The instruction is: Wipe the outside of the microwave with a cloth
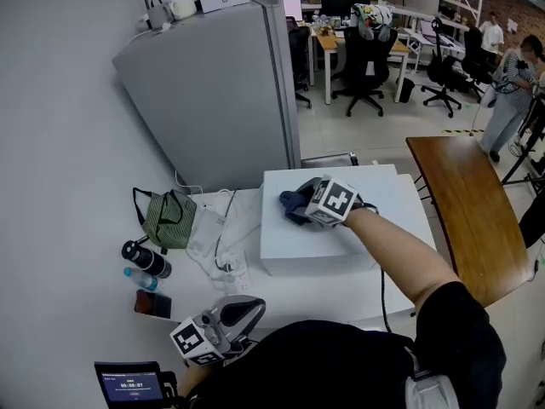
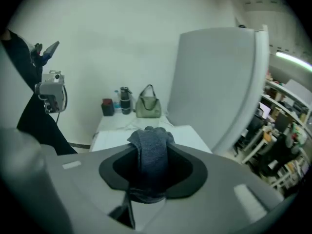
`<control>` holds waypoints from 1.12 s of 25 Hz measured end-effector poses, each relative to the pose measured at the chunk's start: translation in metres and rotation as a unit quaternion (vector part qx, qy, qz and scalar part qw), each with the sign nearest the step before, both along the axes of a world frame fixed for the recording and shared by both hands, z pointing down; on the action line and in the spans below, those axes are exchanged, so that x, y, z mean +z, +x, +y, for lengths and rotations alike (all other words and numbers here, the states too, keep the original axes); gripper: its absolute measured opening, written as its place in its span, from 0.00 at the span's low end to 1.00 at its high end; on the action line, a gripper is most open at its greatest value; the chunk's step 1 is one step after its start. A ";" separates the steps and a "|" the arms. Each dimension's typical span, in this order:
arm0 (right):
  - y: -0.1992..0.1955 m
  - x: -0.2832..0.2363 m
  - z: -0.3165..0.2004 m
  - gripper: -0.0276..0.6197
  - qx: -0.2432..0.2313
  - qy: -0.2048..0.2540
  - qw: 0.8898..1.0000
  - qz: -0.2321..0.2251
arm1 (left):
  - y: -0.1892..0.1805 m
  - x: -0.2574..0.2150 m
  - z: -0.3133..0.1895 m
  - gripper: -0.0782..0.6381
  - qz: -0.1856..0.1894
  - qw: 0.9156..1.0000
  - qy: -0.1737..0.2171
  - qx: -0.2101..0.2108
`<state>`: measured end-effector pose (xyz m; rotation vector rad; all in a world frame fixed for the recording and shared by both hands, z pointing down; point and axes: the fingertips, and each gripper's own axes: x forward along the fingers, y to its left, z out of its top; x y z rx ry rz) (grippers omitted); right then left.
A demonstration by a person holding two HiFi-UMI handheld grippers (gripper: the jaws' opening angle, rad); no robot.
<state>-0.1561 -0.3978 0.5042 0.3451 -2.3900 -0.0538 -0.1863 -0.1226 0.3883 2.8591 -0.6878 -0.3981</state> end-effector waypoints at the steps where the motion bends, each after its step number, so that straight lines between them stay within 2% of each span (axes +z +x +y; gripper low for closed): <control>1: -0.042 0.008 0.013 0.25 -0.023 -0.012 1.000 0.003 | -0.011 0.000 0.003 0.12 0.000 1.000 0.003 -0.003; 3: -0.099 0.022 0.026 0.25 -0.045 -0.015 0.999 0.024 | -0.033 0.007 0.006 0.12 -0.007 1.000 0.001 -0.008; 4: -0.113 0.029 0.028 0.25 -0.045 -0.013 0.998 0.040 | -0.042 0.013 0.007 0.12 -0.014 1.000 -0.002 -0.009; 6: -0.110 0.044 0.026 0.25 -0.034 -0.019 0.997 0.062 | -0.049 0.019 0.007 0.12 -0.022 1.000 -0.007 -0.010; 8: -0.082 0.043 0.020 0.25 -0.022 -0.011 0.998 0.055 | -0.041 0.016 0.005 0.12 -0.022 1.000 -0.007 -0.004; 11: 0.007 0.045 0.017 0.25 0.003 -0.009 0.998 0.066 | -0.005 -0.001 0.000 0.12 -0.009 1.000 -0.001 0.020; 14: 0.145 0.056 0.005 0.25 0.079 -0.026 0.993 0.086 | 0.035 -0.005 -0.007 0.12 -0.007 0.998 0.001 0.056; 17: 0.279 0.051 0.000 0.25 0.156 -0.021 0.982 0.106 | 0.077 -0.007 -0.011 0.12 -0.003 0.996 0.001 0.091; 19: 0.336 0.049 0.007 0.25 0.191 -0.021 0.974 0.120 | 0.098 -0.007 -0.013 0.12 -0.001 0.994 0.000 0.107; 20: 0.349 0.047 0.009 0.25 0.201 -0.018 0.972 0.124 | 0.105 -0.007 -0.013 0.12 0.000 0.994 -0.001 0.111; 22: 0.339 0.036 0.009 0.25 0.196 -0.004 0.974 0.115 | 0.109 -0.006 -0.014 0.12 -0.001 0.994 -0.002 0.114; 23: 0.316 0.026 0.008 0.25 0.180 0.005 0.979 0.096 | 0.107 -0.006 -0.014 0.12 -0.002 0.994 -0.002 0.112; 24: 0.280 0.014 0.009 0.25 0.154 0.015 0.985 0.072 | 0.102 -0.006 -0.013 0.12 -0.004 0.994 -0.001 0.107; 26: 0.182 -0.008 0.021 0.25 0.076 0.033 0.996 0.029 | 0.083 -0.005 -0.012 0.12 -0.006 0.996 0.003 0.091; 28: 0.072 -0.016 0.044 0.25 -0.012 0.044 0.999 0.008 | 0.058 -0.005 -0.009 0.12 -0.007 0.998 0.006 0.069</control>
